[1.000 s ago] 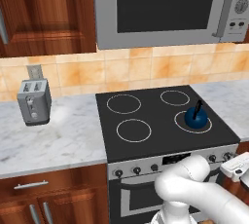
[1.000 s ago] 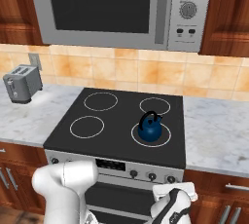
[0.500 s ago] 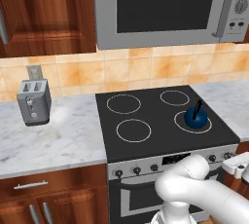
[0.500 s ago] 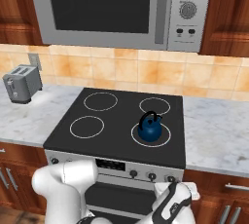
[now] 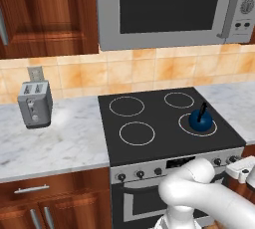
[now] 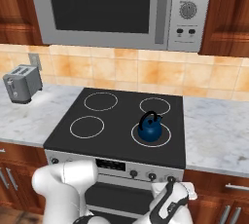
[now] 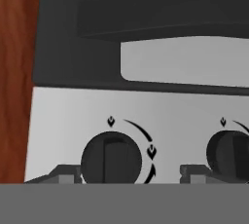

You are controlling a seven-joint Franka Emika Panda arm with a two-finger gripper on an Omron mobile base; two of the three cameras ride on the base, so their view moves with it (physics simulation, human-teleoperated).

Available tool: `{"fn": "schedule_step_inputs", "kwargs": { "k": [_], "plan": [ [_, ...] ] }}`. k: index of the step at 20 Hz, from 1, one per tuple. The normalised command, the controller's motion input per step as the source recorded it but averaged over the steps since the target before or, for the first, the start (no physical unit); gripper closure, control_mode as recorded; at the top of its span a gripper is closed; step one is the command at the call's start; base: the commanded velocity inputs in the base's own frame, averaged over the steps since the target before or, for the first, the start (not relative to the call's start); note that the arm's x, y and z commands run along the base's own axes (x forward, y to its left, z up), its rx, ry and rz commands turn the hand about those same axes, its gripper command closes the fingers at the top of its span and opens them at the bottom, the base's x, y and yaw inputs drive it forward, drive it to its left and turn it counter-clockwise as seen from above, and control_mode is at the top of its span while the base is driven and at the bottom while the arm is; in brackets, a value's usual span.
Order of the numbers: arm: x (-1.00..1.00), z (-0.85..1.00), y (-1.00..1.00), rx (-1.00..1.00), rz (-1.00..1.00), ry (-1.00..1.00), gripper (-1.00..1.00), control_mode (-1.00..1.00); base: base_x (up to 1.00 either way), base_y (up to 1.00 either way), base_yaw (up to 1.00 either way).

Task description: The kettle is done boiling. Turn off the stove, then wait for 300 timesteps before moving the kettle to the dining table.

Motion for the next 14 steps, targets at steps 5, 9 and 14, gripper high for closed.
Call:
{"fn": "schedule_step_inputs", "kwargs": {
  "k": [5, 9, 14],
  "plan": [
    [-0.25, 0.01, -0.02, 0.0, 0.0, 0.0, -1.0, -1.0, 0.0, 0.0, 0.0],
    [-0.3, 0.02, -0.14, 0.0, -0.02, 0.0, -1.0, -1.0, 0.0, 0.0, 0.0],
    [-0.22, 0.0, -0.19, 0.0, -0.02, 0.0, -1.0, -1.0, 0.0, 0.0, 0.0]
  ]
}}
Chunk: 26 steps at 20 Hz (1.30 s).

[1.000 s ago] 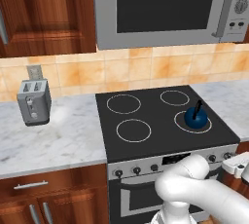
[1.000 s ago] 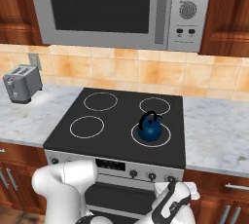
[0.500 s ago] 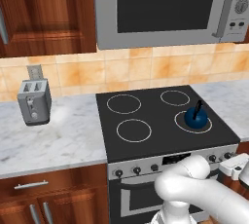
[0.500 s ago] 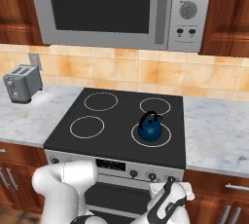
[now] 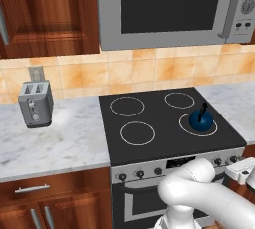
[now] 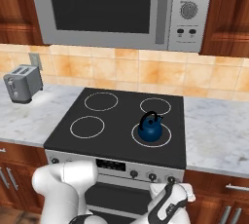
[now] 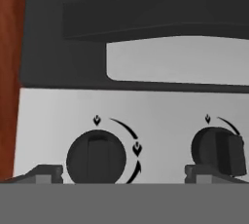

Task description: The kettle is done boiling. Turn off the stove, then wait for 300 timesteps before moving the kettle to the dining table.

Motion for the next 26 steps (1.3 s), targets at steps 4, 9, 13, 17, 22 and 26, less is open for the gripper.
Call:
{"fn": "schedule_step_inputs", "kwargs": {
  "k": [4, 9, 13, 17, 22, 26],
  "plan": [
    [-0.19, 0.0, -0.21, 0.0, -0.03, 0.0, -1.0, -1.0, 0.0, 0.0, 0.0],
    [-0.21, 0.04, -0.15, 0.0, -0.01, -0.04, -1.0, -1.0, 0.0, 0.0, 0.0],
    [-0.35, 0.18, -0.12, 0.0, 0.0, -0.04, -1.0, -1.0, 0.0, 0.0, 0.0],
    [-0.48, 0.27, -0.02, 0.0, 0.0, -0.08, -1.0, -1.0, 0.0, 0.0, 0.0],
    [-0.44, 0.41, 0.0, 0.0, 0.0, -0.05, -1.0, -1.0, 0.0, 0.0, 0.0],
    [-0.29, 0.54, 0.04, 0.0, 0.0, -0.03, -1.0, -1.0, 0.0, 0.0, 0.0]
  ]
}}
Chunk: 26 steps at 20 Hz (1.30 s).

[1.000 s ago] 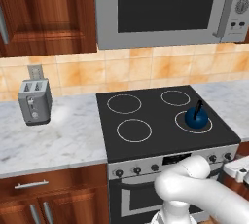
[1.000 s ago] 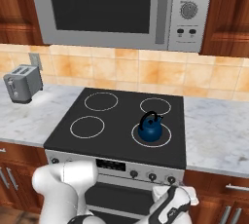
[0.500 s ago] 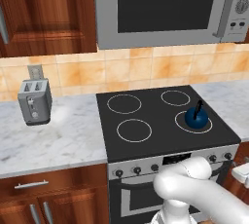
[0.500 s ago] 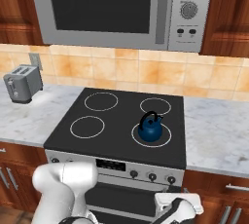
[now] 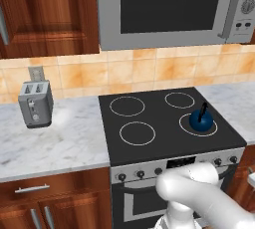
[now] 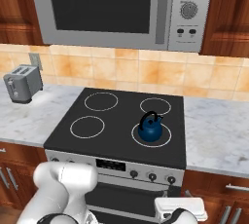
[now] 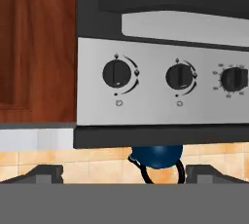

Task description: The kettle is done boiling. Turn off the stove, then wait for 300 timesteps before moving the kettle to the dining table.

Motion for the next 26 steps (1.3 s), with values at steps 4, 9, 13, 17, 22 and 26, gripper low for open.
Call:
{"fn": "schedule_step_inputs", "kwargs": {
  "k": [4, 9, 13, 17, 22, 26],
  "plan": [
    [-0.2, 0.59, 0.11, -0.03, 0.0, -0.06, -1.0, -1.0, 0.0, 0.0, 0.0],
    [-0.15, 0.56, 0.09, -0.05, 0.0, -0.08, -1.0, -1.0, 0.0, 0.0, 0.0],
    [-0.15, 0.52, 0.09, -0.07, 0.0, -0.09, -1.0, -1.0, 0.0, 0.0, 0.0],
    [-0.1, 0.52, 0.12, -0.1, 0.0, -0.08, -1.0, -1.0, 0.0, 0.0, 0.0],
    [-0.05, 0.49, 0.18, -0.15, 0.0, -0.05, -1.0, -1.0, 0.0, 0.0, 0.0],
    [-0.04, 0.46, 0.24, -0.18, 0.0, -0.06, -1.0, -1.0, 0.0, 0.0, 0.0]
  ]
}}
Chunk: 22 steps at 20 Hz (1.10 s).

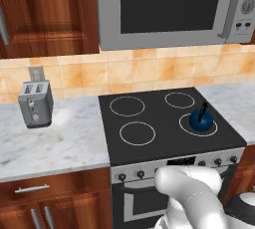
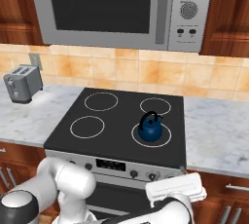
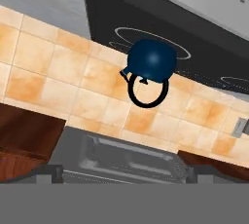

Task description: The kettle is done boiling. Turn off the stove, then wait for 300 timesteps before moving the kettle to the dining table.

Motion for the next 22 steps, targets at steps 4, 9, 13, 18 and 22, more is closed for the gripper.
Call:
{"fn": "schedule_step_inputs", "kwargs": {
  "k": [4, 9, 13, 18, 22],
  "plan": [
    [-0.03, 0.46, 0.3, -0.21, 0.0, -0.04, -1.0, -1.0, 0.0, 0.0, 0.0],
    [0.0, 0.39, 0.31, -0.25, 0.0, -0.03, -1.0, -1.0, 0.0, 0.0, 0.0],
    [0.0, 0.35, 0.28, -0.3, 0.01, -0.01, -1.0, -1.0, 0.0, 0.0, 0.0],
    [0.11, 0.34, 0.29, -0.29, 0.02, 0.0, -1.0, -1.0, 0.0, 0.0, 0.0],
    [0.14, 0.25, 0.32, -0.32, 0.03, 0.0, -1.0, -1.0, 0.0, 0.0, 0.0]
  ]
}}
